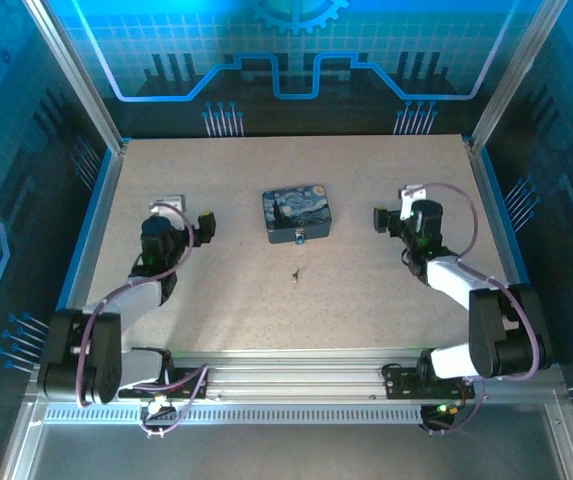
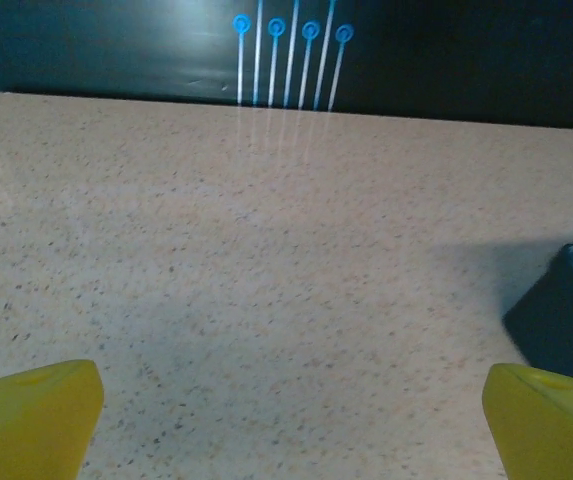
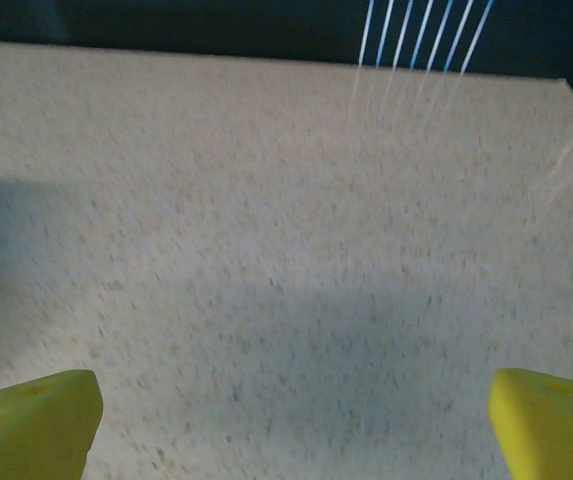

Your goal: Unlock a padlock with a key

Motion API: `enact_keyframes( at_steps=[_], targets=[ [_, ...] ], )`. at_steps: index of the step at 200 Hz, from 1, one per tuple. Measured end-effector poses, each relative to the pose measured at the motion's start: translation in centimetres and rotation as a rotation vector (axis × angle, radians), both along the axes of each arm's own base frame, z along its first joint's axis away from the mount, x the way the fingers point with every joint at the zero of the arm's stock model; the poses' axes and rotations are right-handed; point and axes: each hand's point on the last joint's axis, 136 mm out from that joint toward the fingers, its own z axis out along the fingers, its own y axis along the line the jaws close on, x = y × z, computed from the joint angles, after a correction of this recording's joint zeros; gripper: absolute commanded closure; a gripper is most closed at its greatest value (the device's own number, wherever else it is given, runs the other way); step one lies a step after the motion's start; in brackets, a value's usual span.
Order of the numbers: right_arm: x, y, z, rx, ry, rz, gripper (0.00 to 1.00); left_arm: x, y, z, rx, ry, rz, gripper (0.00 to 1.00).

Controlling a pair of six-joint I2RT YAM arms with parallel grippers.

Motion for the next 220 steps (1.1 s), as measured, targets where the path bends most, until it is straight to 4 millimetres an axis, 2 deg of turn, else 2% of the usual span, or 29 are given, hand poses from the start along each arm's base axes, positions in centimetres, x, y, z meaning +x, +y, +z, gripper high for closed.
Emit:
enact_keyframes(
  at_steps=[25, 47, 75, 87, 98, 116, 124, 155, 192, 220],
  targets=[
    [-0.3, 1.5, 2.1, 0.073, 0.036, 0.032, 0.11, -1.0, -3.0, 1.8, -0.034, 0.052, -0.076, 0.13],
    [-1.8, 5.1, 2.1, 0.136, 0.107, 0.111, 0.18, -2.6, -6.7, 2.2, -0.073, 0.125, -0.172, 0.25],
    [-5.4, 11.4, 0.2, 0.165, 0.243, 0.259, 0.24, -5.3, -12.4, 0.9, -0.089, 0.252, -0.318, 0.41],
    [-7.3, 13.8, -0.8, 0.166, 0.311, 0.314, 0.27, -6.8, -14.8, -0.3, -0.086, 0.313, -0.379, 0.45],
    [-8.6, 15.2, -1.6, 0.175, 0.368, 0.347, 0.32, -8.2, -16.8, -1.8, -0.084, 0.383, -0.419, 0.54],
    [-9.7, 15.6, -3.0, 0.203, 0.446, 0.331, 0.41, -9.7, -19.1, -4.4, -0.100, 0.505, -0.433, 0.72],
    [-10.0, 15.4, -3.4, 0.221, 0.471, 0.312, 0.45, -9.9, -19.8, -5.4, -0.108, 0.552, -0.428, 0.76],
    [-11.0, 15.8, -4.2, 0.296, 0.533, 0.295, 0.58, -9.8, -21.3, -7.6, -0.208, 0.672, -0.342, 0.77],
    [-12.2, 17.1, -5.6, 0.356, 0.612, 0.314, 0.76, -9.5, -22.1, -8.5, -0.313, 0.718, -0.261, 0.80],
    [-13.0, 18.3, -7.6, 0.368, 0.688, 0.336, 0.83, -9.0, -23.0, -9.5, -0.362, 0.745, -0.221, 0.80]
  ],
)
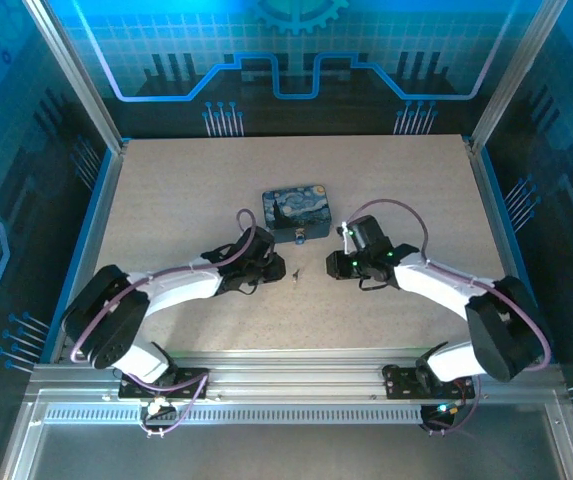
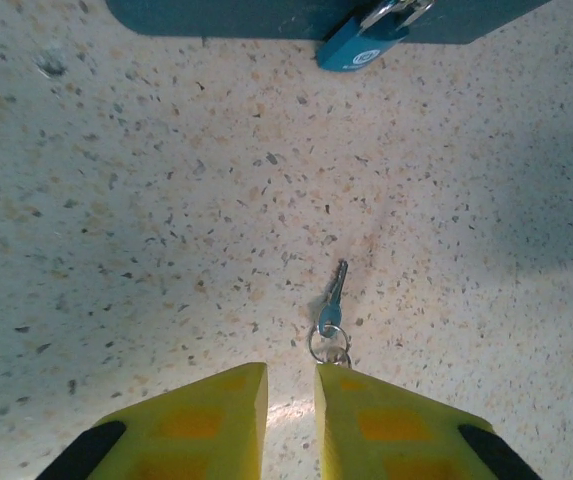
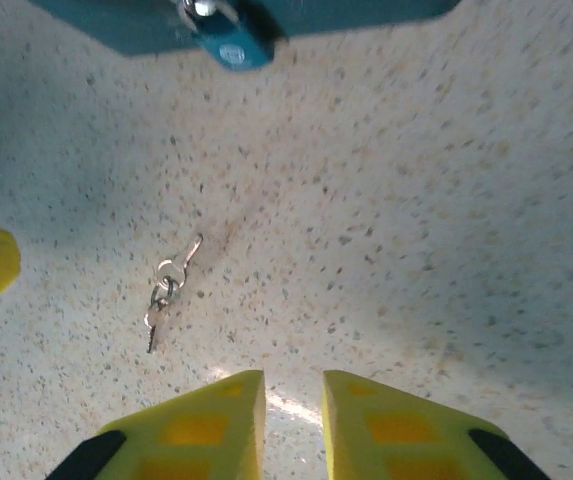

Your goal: Unlock a padlock with a key

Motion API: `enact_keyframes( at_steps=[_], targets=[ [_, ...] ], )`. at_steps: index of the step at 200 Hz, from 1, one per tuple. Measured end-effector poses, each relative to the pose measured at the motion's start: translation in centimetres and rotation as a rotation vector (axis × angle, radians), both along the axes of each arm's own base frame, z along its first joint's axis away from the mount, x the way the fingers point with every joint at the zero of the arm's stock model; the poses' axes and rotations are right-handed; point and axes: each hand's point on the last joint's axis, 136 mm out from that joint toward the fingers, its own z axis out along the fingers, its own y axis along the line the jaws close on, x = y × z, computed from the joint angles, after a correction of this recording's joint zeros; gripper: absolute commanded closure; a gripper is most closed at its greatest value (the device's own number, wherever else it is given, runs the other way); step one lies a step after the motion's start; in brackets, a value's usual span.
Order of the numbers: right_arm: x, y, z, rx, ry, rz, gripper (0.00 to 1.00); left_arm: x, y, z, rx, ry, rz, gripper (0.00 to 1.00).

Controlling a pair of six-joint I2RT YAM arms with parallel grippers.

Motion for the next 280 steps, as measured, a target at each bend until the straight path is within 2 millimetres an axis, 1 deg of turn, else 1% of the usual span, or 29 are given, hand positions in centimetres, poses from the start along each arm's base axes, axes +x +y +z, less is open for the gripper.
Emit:
enact_keyframes(
  at_steps=[30, 44, 63, 100, 132, 172, 280],
  targets=[
    [-0.9, 1.2, -2.1, -0.003, 0.064, 0.043, 0.86, 0.0, -0.9, -1.7, -0.008, 0.044, 0.027, 0.79],
    [-1.1, 1.7, -2.8, -0.001, 0.083, 0.059, 0.86, 0.0, -1.3, -2.2, -0.006, 0.059, 0.031, 0.78],
    [-1.2, 2.3, -3.3, 0.001, 0.098, 0.076, 0.88, 0.2, -1.7, -2.5, -0.012, 0.070, 0.038, 0.77],
    [-1.0, 3.4, -3.5, 0.027, 0.105, 0.099, 0.89, 1.0, -2.6, -2.2, -0.031, 0.073, 0.038, 0.75],
    [-1.0, 3.7, -3.8, 0.037, 0.112, 0.107, 0.90, 1.5, -3.2, -2.2, -0.042, 0.078, 0.040, 0.75],
    [-0.9, 3.8, -3.9, 0.039, 0.112, 0.108, 0.91, 1.2, -3.3, -3.0, -0.039, 0.108, 0.051, 0.74],
    [-0.8, 3.9, -3.9, 0.041, 0.107, 0.108, 0.91, 0.5, -3.9, -3.7, -0.038, 0.137, 0.051, 0.72]
  ],
)
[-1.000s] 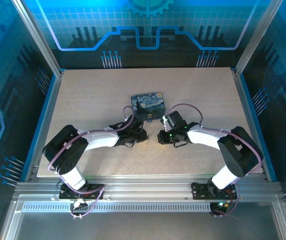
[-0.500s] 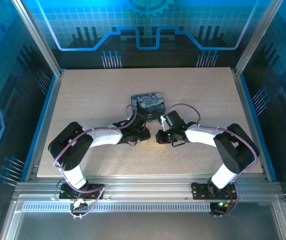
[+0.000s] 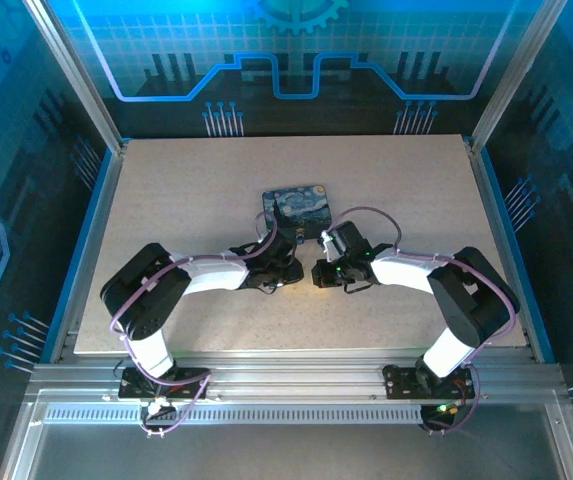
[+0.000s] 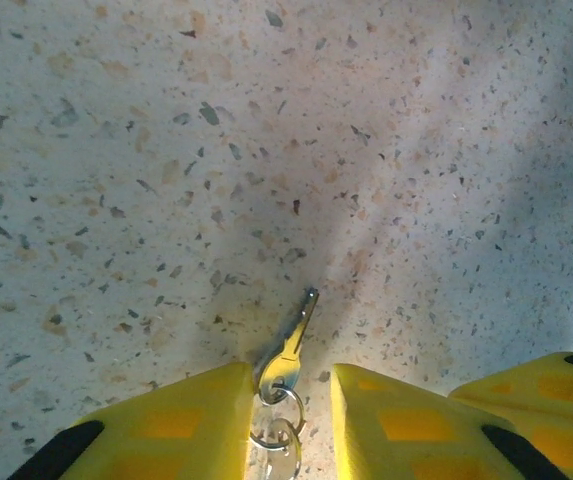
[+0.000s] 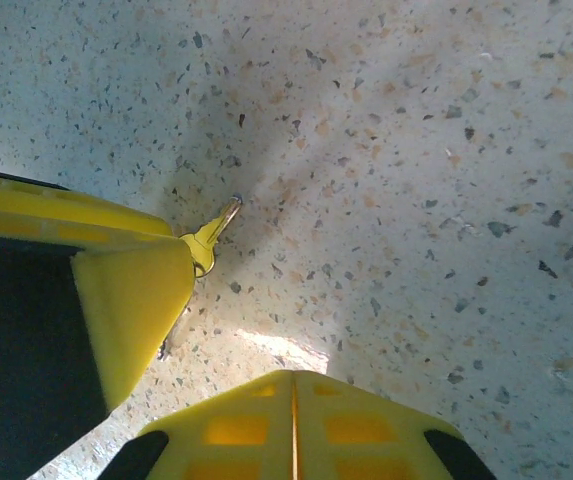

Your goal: Unlock a padlock with a key

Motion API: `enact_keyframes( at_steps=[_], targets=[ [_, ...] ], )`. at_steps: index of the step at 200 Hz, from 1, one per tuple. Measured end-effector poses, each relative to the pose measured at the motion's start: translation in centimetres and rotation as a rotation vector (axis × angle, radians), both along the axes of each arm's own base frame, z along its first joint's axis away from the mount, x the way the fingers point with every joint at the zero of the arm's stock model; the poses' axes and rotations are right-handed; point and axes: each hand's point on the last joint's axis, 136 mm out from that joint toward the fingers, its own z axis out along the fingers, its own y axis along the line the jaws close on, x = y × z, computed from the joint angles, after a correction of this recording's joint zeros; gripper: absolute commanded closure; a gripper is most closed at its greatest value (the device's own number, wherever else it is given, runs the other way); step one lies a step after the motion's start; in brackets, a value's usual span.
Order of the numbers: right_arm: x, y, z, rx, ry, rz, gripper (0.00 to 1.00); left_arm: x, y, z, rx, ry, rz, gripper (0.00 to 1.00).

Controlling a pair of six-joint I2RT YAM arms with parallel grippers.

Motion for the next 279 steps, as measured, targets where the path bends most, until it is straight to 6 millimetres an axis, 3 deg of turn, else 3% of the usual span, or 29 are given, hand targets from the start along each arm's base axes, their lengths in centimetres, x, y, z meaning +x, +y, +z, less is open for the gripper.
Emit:
enact_keyframes(
  at_steps=[111, 170, 220, 279],
  targets=[
    [0.00, 0.00, 0.00, 0.000, 0.000, 0.000, 0.91, 0.10, -0.22, -0.19, -0.004, 0.013, 0.009, 0.78],
    [0.00, 0.00, 0.00, 0.000, 0.000, 0.000, 0.92, 0.13, 0.09, -0.45, 0.024, 0.016, 0.008, 0.88],
    [-0.04, 0.06, 0.03, 0.007, 0.008, -0.007, 0.91, 0.41, 0.08, -0.23, 0.044, -0.008, -0.019, 0.92],
    [0.43, 0.73, 0.86, 0.122, 0.059, -0.067, 0.87, 0.63, -0.16, -0.02, 0.058, -0.046, -0.068, 1.00]
  ],
)
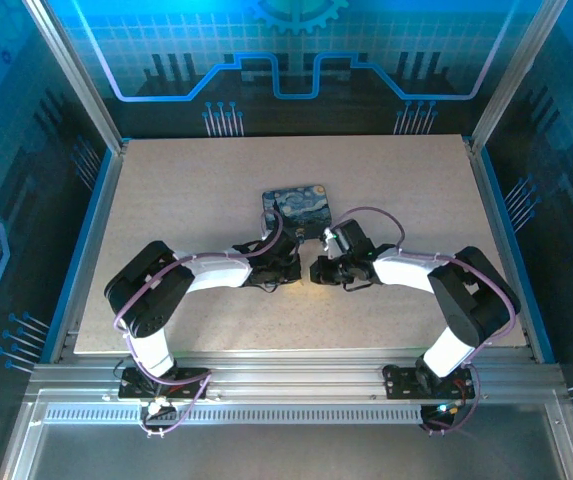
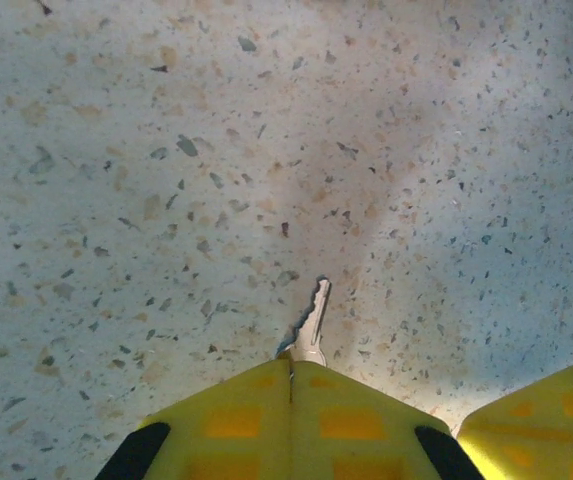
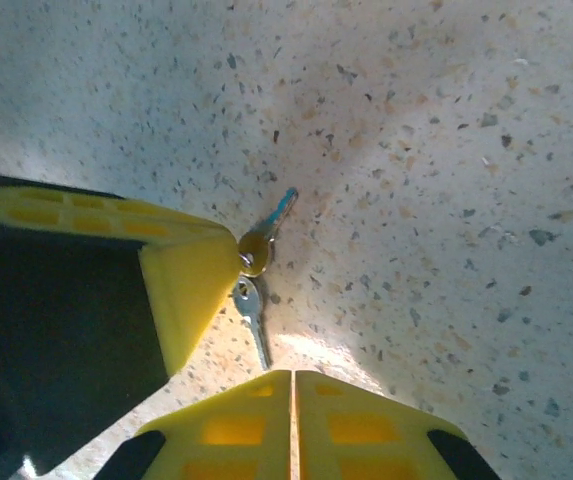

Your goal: Unlock a padlock with a key

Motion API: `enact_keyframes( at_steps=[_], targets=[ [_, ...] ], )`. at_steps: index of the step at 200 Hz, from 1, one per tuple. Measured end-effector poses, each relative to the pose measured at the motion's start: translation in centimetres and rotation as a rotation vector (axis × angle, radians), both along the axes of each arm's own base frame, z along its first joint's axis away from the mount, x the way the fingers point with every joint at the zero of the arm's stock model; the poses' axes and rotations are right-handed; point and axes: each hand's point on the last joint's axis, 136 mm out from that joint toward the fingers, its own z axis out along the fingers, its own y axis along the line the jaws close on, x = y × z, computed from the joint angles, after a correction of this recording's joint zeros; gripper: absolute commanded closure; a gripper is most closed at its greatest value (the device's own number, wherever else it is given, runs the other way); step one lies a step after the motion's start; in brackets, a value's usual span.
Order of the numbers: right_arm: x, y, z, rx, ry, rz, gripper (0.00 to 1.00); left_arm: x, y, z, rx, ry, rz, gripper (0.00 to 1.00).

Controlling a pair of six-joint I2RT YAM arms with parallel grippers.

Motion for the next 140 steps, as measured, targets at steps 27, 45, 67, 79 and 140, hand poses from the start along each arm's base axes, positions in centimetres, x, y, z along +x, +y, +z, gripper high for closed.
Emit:
enact_keyframes(
  at_steps=[27, 45, 67, 79, 140],
  targets=[
    [0.6, 0.2, 0.6, 0.066, 0.025, -0.046, 0.79, 0.1, -0.3, 0.1, -0.006, -0.028, -0.026, 1.00],
    [1.0, 0.5, 0.9, 0.108, 0.050, -0.079, 0.77, 0.1, -0.3, -0.1, -0.006, -0.046, -0.044, 1.00],
    [1.2, 0.7, 0.5, 0.139, 0.086, -0.111, 0.76, 0.2, -0.4, -0.1, -0.012, -0.073, -0.066, 1.00],
    [1.2, 0.6, -0.1, 0.144, 0.116, -0.132, 0.76, 0.3, -0.5, -0.1, -0.012, -0.087, -0.080, 1.00],
    [1.0, 0.6, -0.9, 0.162, 0.186, -0.189, 0.74, -0.4, -1.0, 0.1, 0.012, -0.142, -0.190, 1.00]
  ],
)
